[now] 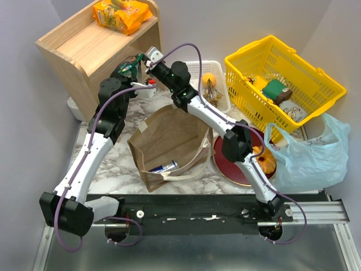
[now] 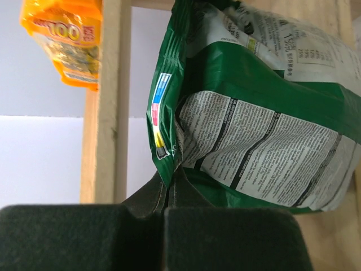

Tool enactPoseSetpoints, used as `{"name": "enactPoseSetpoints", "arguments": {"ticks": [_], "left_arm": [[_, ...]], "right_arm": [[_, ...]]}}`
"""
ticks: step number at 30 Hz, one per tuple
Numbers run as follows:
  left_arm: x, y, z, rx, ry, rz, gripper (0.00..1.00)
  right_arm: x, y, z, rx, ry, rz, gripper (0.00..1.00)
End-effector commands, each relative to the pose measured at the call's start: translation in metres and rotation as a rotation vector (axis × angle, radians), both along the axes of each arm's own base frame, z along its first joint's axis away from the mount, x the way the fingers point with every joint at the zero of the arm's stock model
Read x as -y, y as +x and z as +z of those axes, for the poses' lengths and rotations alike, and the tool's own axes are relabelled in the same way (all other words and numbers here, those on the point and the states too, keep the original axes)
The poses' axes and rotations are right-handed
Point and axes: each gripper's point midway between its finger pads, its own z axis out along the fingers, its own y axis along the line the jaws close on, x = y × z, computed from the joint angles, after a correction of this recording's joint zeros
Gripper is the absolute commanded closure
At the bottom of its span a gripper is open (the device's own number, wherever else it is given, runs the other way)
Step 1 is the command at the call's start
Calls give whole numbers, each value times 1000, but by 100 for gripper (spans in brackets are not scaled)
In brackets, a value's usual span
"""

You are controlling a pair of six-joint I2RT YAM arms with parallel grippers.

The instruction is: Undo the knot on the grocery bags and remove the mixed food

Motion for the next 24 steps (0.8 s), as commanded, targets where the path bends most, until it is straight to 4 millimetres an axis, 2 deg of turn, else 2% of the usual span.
{"name": "enactPoseSetpoints", "arguments": {"ticks": [1,2,3,4,5,6,7,8,9,10,12,13,14,15,16,17,18,19,20,21,23,24], "left_arm": [[-9,-11,14,42,-65,33,100],[-10,-10,16,37,-89,47,100],[-13,-6,15,28,-131,77,100],[-14,-6,33,58,-170,87,100],[-15,-5,32,36,-188,100,100],[-15,0,31,17,-200,110,100],[-15,0,46,36,-242,112,100],[-14,2,44,15,-251,115,100],[-12,6,41,-1,-263,117,100],[-12,6,50,11,-277,118,100],[-10,11,41,-18,-294,125,100],[-10,12,42,-17,-302,127,100],[-10,13,39,-24,-316,131,100],[-9,16,34,-37,-322,136,100],[-8,17,36,-40,-335,136,100],[-9,17,31,-61,-342,148,100],[-8,20,26,-76,-365,157,100],[-8,21,31,-72,-378,162,100],[-9,20,26,-94,-383,170,100],[-9,22,23,-107,-402,179,100],[-8,21,25,-120,-420,179,100],[-7,21,24,-130,-426,177,100]], "right_arm": [[17,24,-33,-94,-27,-108,94],[21,24,-32,-112,-24,-118,81],[33,25,-18,-121,-9,-134,68],[39,27,-13,-141,-2,-138,58],[44,27,-14,-209,2,-126,45],[64,31,8,-216,31,-126,40],[69,27,18,-232,42,-87,38],[78,27,21,-293,69,-62,34],[96,33,28,-312,85,-62,33],[103,24,43,-316,91,-18,32],[116,19,44,-348,74,11,31],[115,-2,60,-318,44,76,31],[108,-11,30,-331,-50,120,46],[103,-27,19,-321,-109,193,54],[85,-59,7,-300,-183,332,63],[84,-79,-22,-262,-286,358,79],[78,-94,-36,-220,-344,390,82],[63,-120,-51,-176,-400,445,88],[59,-128,-52,-77,-443,440,100],[53,-134,-72,-81,-466,448,100],[35,-142,-73,-92,-440,453,100],[22,-133,-71,-111,-415,451,100]]}}
